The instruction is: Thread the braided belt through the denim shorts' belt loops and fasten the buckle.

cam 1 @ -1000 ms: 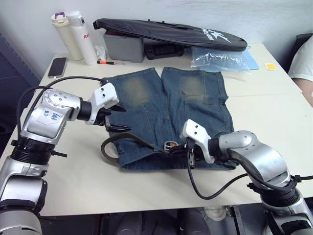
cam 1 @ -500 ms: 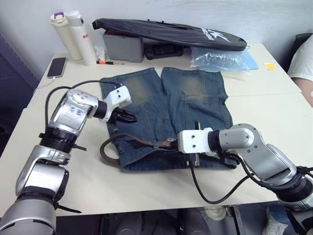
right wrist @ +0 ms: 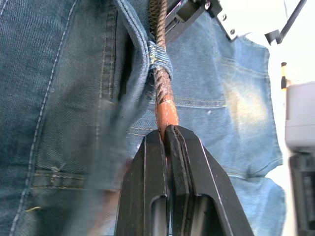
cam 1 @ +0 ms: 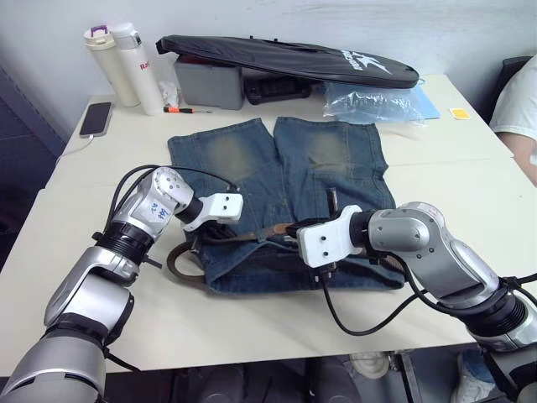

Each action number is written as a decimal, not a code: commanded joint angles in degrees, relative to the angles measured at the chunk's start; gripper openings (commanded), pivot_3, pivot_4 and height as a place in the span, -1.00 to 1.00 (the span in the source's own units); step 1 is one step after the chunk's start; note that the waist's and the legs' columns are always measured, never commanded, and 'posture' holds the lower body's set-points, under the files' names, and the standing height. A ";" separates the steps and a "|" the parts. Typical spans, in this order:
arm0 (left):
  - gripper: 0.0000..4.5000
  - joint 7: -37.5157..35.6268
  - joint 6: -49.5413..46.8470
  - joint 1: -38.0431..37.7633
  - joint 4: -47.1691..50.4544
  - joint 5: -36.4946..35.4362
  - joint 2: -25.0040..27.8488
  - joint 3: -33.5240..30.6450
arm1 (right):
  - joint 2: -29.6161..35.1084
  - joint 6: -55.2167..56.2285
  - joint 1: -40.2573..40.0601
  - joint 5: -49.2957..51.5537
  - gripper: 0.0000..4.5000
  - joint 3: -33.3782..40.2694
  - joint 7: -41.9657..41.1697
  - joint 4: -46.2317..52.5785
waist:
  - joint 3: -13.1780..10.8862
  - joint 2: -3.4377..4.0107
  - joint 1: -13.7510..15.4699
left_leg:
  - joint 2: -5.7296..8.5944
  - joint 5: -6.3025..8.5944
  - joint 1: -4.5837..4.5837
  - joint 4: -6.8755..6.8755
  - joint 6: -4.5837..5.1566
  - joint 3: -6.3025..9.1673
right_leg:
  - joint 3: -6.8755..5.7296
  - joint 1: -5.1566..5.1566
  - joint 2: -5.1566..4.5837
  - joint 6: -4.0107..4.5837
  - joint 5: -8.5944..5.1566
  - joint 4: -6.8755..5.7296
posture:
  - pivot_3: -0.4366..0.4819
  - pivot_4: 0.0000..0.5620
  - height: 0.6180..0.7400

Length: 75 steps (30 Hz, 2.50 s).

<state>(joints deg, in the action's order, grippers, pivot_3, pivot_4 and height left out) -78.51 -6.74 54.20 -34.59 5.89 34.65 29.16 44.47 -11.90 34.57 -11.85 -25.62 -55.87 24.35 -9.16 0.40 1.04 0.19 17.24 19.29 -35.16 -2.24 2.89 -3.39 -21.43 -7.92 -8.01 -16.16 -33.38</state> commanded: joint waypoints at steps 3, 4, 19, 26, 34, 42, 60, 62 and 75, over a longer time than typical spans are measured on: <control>-0.96 1.25 6.67 -0.89 -8.09 6.43 -1.67 3.16 | 6.27 3.23 -0.76 3.66 -1.00 9.76 -3.81 5.66 | 0.17 0.02 0.38 | 0.00 0.01 -0.08 -0.04 0.03 -0.04 | 0.05 0.04 0.00 0.00 0.00 -0.07 | -0.05 -0.47 1.00; -0.96 1.25 7.21 -0.79 -8.66 6.63 -1.88 3.08 | 6.72 3.34 -0.90 3.90 -1.00 10.27 -4.09 5.78 | 0.20 0.02 0.40 | 0.00 0.01 -0.06 -0.06 0.03 -0.04 | 0.05 0.06 -0.01 -0.02 0.01 -0.05 | -0.05 -0.47 1.00; -0.96 1.35 10.28 -0.49 -11.71 7.57 -2.81 1.86 | 22.05 18.82 -13.32 9.86 -1.00 31.05 -7.00 -10.81 | 0.51 -0.08 0.34 | 0.02 0.03 -0.16 -0.18 0.06 -0.18 | 0.19 0.15 -0.03 -0.03 0.03 0.12 | -0.05 -0.47 1.00; -0.96 1.86 10.36 -0.95 -11.71 7.54 -2.47 1.33 | 22.21 20.17 -12.40 10.45 -1.00 30.96 -7.30 -12.11 | 0.56 0.00 0.23 | 0.01 0.06 -0.14 -0.14 0.10 -0.28 | 0.32 0.16 -0.01 -0.02 0.02 0.05 | -0.05 -0.47 1.00; -0.84 -0.45 -0.66 0.76 -9.22 -1.83 -3.61 -8.23 | 18.57 21.50 -9.03 10.20 -1.00 26.07 -6.93 -10.66 | 0.53 0.00 0.23 | 0.01 0.04 -0.12 -0.29 0.08 -0.31 | 0.37 -0.05 -0.01 -0.02 0.04 -0.06 | -0.05 -0.47 1.00; 0.61 1.00 -13.69 2.92 5.18 -12.93 1.10 -22.30 | 18.51 19.83 -5.78 11.30 -1.00 24.96 -8.12 -11.15 | 0.21 -0.45 -0.20 | -0.02 0.12 0.08 -0.07 0.11 -0.30 | 0.36 -0.14 0.03 -0.09 0.12 0.13 | -0.05 -0.47 1.00; 0.98 33.17 -26.58 -4.34 37.23 -5.25 -18.61 -9.82 | 14.73 -6.57 -1.35 15.03 -1.00 22.35 -9.04 -2.24 | 0.20 -0.05 0.25 | -0.07 0.16 0.06 -0.17 -0.06 -0.38 | 0.48 0.00 0.13 -0.22 0.31 0.46 | -0.05 -0.47 1.00; 0.87 34.26 -25.35 -4.02 36.41 -3.63 -18.26 -8.53 | 15.06 -7.24 -1.82 14.96 -1.00 22.72 -8.88 -1.66 | 0.20 -0.05 0.32 | -0.06 0.18 0.07 -0.18 -0.09 -0.39 | 0.48 0.00 0.13 -0.23 0.31 0.51 | -0.05 -0.47 1.00; -0.96 34.10 -24.03 -2.96 35.00 -5.14 -18.83 -10.08 | 15.13 -9.34 -2.30 14.61 -1.00 22.79 -7.76 -0.82 | 0.20 -0.05 0.34 | -0.06 0.18 0.09 -0.19 -0.10 -0.39 | 0.48 0.00 0.13 -0.23 0.31 0.53 | -0.05 -0.47 1.00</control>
<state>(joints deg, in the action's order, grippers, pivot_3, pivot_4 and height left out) -44.70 -31.53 49.54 -0.86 1.71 16.11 21.17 58.96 -21.19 32.18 2.28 -4.32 -63.93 22.05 -8.97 0.35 1.38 0.13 17.42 19.39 -35.35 -2.34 2.49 -2.91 -21.44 -7.80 -8.24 -15.85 -32.86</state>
